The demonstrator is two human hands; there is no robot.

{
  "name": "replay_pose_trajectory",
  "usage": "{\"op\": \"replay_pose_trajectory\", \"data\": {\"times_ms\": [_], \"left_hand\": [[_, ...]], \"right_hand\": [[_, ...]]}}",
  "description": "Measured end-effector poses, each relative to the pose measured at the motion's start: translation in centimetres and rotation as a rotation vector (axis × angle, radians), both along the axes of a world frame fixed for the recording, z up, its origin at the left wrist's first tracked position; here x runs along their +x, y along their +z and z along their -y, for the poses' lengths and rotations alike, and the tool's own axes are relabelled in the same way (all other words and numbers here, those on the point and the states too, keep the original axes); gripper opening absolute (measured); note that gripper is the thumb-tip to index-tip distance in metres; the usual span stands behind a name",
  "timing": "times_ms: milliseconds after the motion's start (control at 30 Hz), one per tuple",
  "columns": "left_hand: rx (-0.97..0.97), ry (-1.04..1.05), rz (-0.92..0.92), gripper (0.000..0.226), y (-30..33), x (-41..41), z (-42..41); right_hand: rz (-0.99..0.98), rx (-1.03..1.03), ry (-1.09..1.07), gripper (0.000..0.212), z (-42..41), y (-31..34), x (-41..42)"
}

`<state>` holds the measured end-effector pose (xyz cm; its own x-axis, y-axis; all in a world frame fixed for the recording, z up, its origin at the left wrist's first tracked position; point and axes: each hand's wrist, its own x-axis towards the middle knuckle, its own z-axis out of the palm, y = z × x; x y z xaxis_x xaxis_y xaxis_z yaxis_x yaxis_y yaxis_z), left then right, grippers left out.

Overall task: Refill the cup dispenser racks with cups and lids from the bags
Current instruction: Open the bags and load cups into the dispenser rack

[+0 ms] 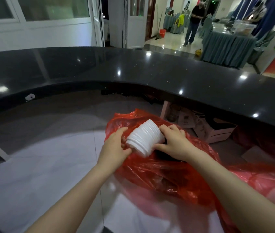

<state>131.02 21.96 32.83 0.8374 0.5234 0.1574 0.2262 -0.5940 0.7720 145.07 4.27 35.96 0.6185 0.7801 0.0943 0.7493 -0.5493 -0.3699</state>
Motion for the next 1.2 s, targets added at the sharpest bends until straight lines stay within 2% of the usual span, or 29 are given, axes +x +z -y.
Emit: {"op": "replay_pose_trajectory", "data": {"times_ms": [67, 133, 267, 367, 467, 533, 667, 767, 833, 933, 1000, 1133, 1200], "left_hand": [[-0.219, -0.004, 0.083, 0.06, 0.8, 0.1, 0.3], [-0.355, 0.0, 0.175, 0.052, 1.5, 0.1, 0.8], [-0.479, -0.002, 0.349, 0.039, 3.1, -0.4, 2.4], [-0.578, -0.096, 0.42, 0.05, 4.2, -1.2, 4.2], [-0.616, -0.164, 0.425, 0.074, 5.0, -1.9, 6.2], [-0.604, -0.143, 0.442, 0.084, 5.4, -2.7, 7.7], [-0.492, -0.015, 0.458, 0.084, 6.2, -5.1, 9.8], [-0.427, 0.081, 0.431, 0.083, 6.1, -7.8, 11.5], [-0.376, 0.163, 0.409, 0.085, 5.6, -10.0, 12.6], [-0.329, 0.286, 0.423, 0.085, 4.9, -14.1, 13.8], [-0.293, 0.372, 0.428, 0.083, 4.7, -17.0, 14.4], [-0.208, 0.587, 0.444, 0.08, 5.1, -22.7, 15.5], [-0.202, 0.687, 0.491, 0.085, 5.5, -25.2, 15.9]], "right_hand": [[-0.075, 0.092, 0.02, 0.034, 0.6, 0.3, -0.4], [-0.183, 0.204, 0.049, 0.032, 1.0, 0.6, -1.1], [-0.285, 0.371, 0.031, 0.046, 1.5, 1.4, -2.3], [-0.343, 0.504, 0.037, 0.047, 2.5, 2.5, -2.7], [-0.379, 0.559, 0.13, 0.053, 3.3, 3.5, -3.6], [-0.387, 0.562, 0.175, 0.053, 3.8, 4.1, -4.2], [-0.407, 0.588, 0.257, 0.046, 4.7, 4.5, -6.2], [-0.566, 0.663, 0.317, 0.032, 5.0, 4.3, -8.2], [-0.718, 0.722, 0.368, 0.041, 4.9, 3.9, -9.4], [-0.885, 0.682, 0.506, 0.068, 4.2, 3.1, -12.1], [-0.986, 0.642, 0.584, 0.071, 3.5, 2.5, -14.4], [-0.992, 0.538, 0.694, 0.065, 1.7, 2.9, -19.9], [-0.979, 0.471, 0.773, 0.072, 0.6, 3.3, -22.5]]}}
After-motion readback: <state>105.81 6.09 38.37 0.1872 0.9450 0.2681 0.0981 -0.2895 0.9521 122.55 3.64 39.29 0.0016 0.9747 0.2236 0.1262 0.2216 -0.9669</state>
